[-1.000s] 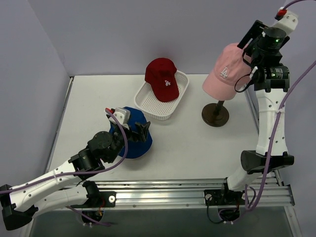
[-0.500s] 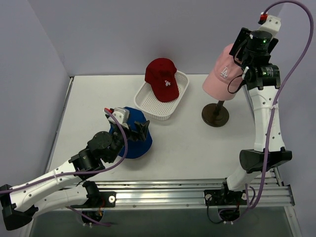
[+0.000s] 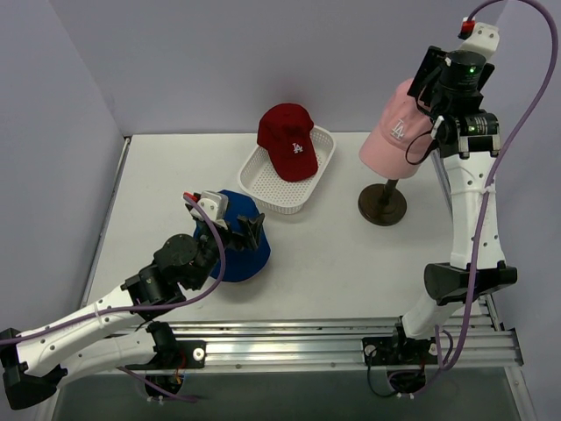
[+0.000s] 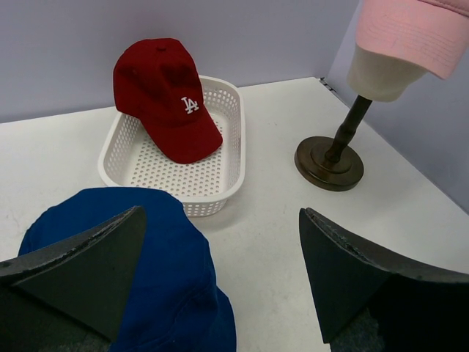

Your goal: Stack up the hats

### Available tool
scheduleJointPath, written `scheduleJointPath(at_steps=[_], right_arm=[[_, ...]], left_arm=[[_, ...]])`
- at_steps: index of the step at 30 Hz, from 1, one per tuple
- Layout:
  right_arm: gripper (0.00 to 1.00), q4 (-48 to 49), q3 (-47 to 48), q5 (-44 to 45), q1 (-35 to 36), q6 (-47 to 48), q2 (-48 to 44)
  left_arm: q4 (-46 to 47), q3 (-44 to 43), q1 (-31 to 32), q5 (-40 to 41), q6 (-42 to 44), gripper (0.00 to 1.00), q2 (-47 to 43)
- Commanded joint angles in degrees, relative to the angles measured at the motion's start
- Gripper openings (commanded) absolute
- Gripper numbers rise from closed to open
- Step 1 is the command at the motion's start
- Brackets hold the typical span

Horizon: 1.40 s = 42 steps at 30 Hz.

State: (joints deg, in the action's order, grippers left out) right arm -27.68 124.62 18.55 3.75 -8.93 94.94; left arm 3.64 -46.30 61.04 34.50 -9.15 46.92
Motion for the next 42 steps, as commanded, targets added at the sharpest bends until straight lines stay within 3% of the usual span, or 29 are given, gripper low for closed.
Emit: scheduleJointPath(at_steps=[1, 7, 15, 26, 37, 42], right_arm=[[0.68, 2.70, 4.49, -3.59, 0.21, 0.05, 0.16], [0.66, 13.69, -2.61, -8.53, 1.08, 1.28, -3.62], [0.66, 15.55, -4.12, -14.06, 2.93, 3.74, -0.81], [0.65, 8.26, -4.99, -3.52, 3.81, 3.48, 1.92], [0.65, 9.66, -5.44, -11.76, 4.25, 4.09, -0.36], [0.65, 10.29, -4.13, -9.24, 7.23, 5.49, -1.33]], left_arm=[[2.51, -0.10, 0.22, 0.83, 0.80, 0.94, -0.33], [2.60, -0.02, 0.22, 1.27, 0.89, 0.94, -0.51], [2.60, -0.10, 0.14, 1.18, 0.97, 0.94, -0.16], [2.16, -0.19, 0.22, 1.27, 0.97, 0.94, -0.68], [2.34, -0.10, 0.22, 1.88, 0.97, 0.94, -0.33], [2.51, 0.07, 0.22, 2.06, 1.06, 0.94, -0.42]])
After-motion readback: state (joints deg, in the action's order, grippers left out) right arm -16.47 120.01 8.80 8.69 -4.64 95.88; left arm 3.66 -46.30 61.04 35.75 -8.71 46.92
